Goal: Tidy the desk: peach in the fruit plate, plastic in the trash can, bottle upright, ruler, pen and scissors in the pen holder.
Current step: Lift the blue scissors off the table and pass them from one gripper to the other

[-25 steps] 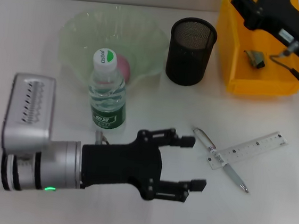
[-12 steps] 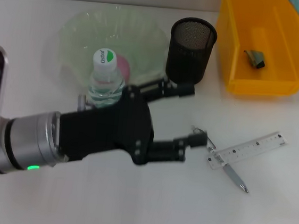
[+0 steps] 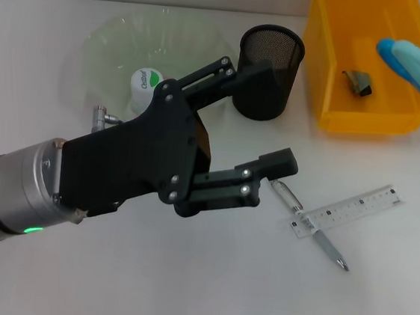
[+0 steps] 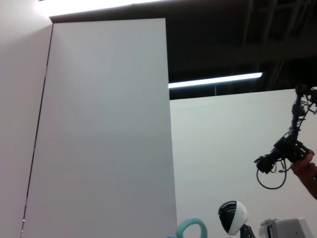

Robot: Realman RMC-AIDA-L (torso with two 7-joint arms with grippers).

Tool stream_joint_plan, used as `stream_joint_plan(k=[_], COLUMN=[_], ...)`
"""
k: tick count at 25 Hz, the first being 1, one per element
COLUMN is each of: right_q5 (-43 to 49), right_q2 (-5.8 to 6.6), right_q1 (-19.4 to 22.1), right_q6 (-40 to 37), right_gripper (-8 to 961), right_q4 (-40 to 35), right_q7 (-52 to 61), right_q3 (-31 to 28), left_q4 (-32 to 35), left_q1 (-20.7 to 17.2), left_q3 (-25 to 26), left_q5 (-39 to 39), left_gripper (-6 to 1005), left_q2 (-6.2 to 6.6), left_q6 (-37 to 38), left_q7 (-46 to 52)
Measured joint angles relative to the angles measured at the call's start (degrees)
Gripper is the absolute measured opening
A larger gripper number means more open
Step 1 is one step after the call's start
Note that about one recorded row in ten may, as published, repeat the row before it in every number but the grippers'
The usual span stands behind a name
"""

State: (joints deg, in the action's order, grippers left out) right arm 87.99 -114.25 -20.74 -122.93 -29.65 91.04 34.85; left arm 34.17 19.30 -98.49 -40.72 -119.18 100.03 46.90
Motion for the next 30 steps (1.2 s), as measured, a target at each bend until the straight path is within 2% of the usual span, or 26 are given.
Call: stream_joint_plan(k=[4,9,10,11,13,14,22,30], right_q5=[2.2,8.7,9.9,10.8,12.8,14.9,18.8,19.0], right_q2=[0.26,1.43,1.60,1.80,2.23,2.48,2.93,2.69], right_q1=[-0.6,-2.1,-2.4,-2.6,-3.2,-3.8,-5.1,-6.1], right_q6=[-1.7,-1.8,-1.9,-1.9,-1.9,-2.1,-2.2,-2.0], right_gripper=[216,217,217,217,217,217,217,216], right_q4=[-0.4,-1.3,-1.3,-1.3,-1.5,-1.8,-2.2,-2.4], right_q7=[4.9,10.0,10.5,11.0,12.4,14.0,16.8,17.8], right_q3=[0.2,0.2,0.2,0.2,0.3,0.3,2.6,5.3], left_q4=[-0.1,-0.1,0.0,0.0,1.1,1.2,3.1,4.6], left_q1=[0.5,1.0,1.9,1.9,2.9,2.9,4.5,5.6], left_q3=[0.0,0.7,4.8,4.8,9.2,9.4,15.2,15.1], left_q5=[-1.3,-4.5,-10.7,-10.7,-18.8,-19.2,-28.0,-31.2], left_gripper=[814,814,814,814,814,814,813,813], left_q2=[0.33,0.71,0.96,0.96,0.99,0.99,0.97,0.88], left_q6=[0.5,0.5,0.2,0.2,0.2,0.2,0.4,-0.2], left_q7=[-1.3,-1.7,-1.7,-1.7,-1.7,-1.6,0.5,0.5])
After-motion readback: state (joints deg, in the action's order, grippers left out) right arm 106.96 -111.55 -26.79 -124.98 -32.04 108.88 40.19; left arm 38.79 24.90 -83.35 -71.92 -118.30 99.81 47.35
